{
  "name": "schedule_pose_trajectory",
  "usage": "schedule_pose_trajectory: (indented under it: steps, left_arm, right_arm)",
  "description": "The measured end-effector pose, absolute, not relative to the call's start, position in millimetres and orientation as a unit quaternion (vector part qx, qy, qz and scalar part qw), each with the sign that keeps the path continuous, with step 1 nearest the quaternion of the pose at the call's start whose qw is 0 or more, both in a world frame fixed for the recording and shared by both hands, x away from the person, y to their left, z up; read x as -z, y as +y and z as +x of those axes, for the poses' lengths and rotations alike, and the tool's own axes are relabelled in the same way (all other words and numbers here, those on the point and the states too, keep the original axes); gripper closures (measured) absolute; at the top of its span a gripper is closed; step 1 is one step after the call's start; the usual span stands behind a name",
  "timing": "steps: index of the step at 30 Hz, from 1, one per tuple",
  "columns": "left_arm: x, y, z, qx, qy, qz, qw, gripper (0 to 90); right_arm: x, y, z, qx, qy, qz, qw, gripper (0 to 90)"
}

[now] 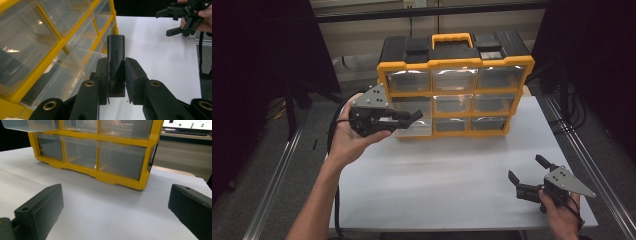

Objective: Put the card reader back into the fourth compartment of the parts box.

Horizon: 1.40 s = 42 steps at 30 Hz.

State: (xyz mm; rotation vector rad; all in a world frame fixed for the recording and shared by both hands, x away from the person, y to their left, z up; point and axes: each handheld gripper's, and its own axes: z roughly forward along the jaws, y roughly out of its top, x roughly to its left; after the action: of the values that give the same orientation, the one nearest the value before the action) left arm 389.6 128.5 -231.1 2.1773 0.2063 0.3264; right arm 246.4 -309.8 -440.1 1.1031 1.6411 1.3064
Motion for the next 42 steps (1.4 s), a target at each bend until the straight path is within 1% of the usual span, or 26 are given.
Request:
schedule_pose_trajectory:
  steps: [6, 22, 30, 42]
  left_arm:
    - [224.8, 129.8, 395.3, -0.135, 0.083, 0.88, 0.447, 73.9]
    - [216.4, 134.5, 416.7, -0.143, 0.108, 0.881, 0.438, 73.9]
    - [215.2, 134.8, 425.9, -0.147, 0.121, 0.886, 0.423, 73.9]
    - [215.6, 123.9, 447.0, -0.141, 0.132, 0.902, 0.387, 73.9]
  right_arm:
    - [439.7, -309.9, 246.2, -0.511, 0.641, 0.43, 0.379, 0.0]
    - [439.8, -309.9, 246.3, -0.512, 0.641, 0.431, 0.377, 0.0]
    - [439.8, -309.7, 246.5, -0.513, 0.641, 0.43, 0.376, 0.0]
    - [439.8, -310.0, 246.4, -0.513, 0.641, 0.43, 0.376, 0.0]
